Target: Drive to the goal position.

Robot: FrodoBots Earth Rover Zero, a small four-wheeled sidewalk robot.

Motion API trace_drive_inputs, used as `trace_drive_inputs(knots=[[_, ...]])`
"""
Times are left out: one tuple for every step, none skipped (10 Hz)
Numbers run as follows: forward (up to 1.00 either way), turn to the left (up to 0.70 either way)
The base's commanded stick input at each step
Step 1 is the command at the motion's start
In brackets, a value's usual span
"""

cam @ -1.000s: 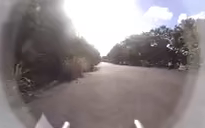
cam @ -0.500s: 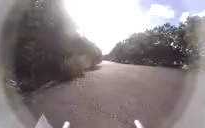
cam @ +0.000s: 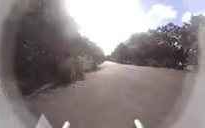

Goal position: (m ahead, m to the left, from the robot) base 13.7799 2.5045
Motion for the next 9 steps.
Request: trace_drive_inputs(knots=[[0.7,-0.25],[0.7,-0.25],[0.7,-0.19],[0.7,-0.12],[0.7,0.0],[0.7,0.0],[0.7,0.0],[0.7,0.0],[0.7,0.0]])
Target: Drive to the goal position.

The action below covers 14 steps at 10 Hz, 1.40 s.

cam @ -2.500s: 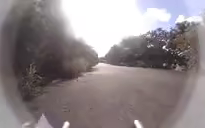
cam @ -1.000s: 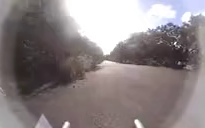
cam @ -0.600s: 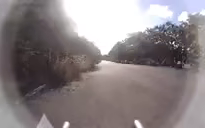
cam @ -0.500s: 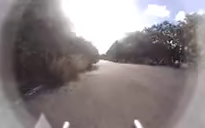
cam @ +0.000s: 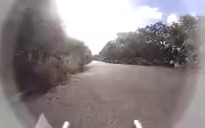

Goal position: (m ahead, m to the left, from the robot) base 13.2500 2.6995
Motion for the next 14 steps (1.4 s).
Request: trace_drive_inputs(knots=[[0.7,0.0],[0.7,0.0],[0.7,0.0],[0.7,0.0],[0.7,0.0],[0.7,0.0],[0.7,0.0],[0.7,0.0],[0.7,0.0],[0.7,0.0],[0.7,0.0],[0.7,0.0],[0.7,0.0],[0.7,0.0]])
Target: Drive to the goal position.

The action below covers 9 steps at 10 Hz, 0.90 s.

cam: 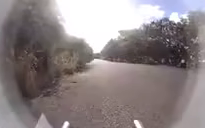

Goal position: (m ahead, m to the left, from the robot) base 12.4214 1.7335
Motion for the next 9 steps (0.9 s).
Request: trace_drive_inputs(knots=[[0.7,0.0],[0.7,0.0],[0.7,0.0],[0.7,0.0],[0.7,0.0],[0.7,0.0],[0.7,0.0],[0.7,0.0],[0.7,0.0]])
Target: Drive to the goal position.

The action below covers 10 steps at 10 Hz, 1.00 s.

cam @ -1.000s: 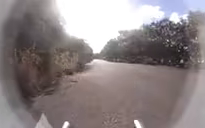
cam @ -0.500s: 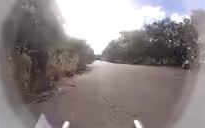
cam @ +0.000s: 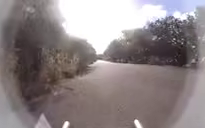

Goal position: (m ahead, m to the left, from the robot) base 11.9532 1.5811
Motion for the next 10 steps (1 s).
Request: trace_drive_inputs(knots=[[0.7,0.0],[0.7,0.0],[0.7,0.0],[0.7,-0.02],[0.7,-0.04],[0.7,-0.06],[0.7,-0.1],[0.7,-0.14],[0.7,-0.28],[0.7,-0.3]])
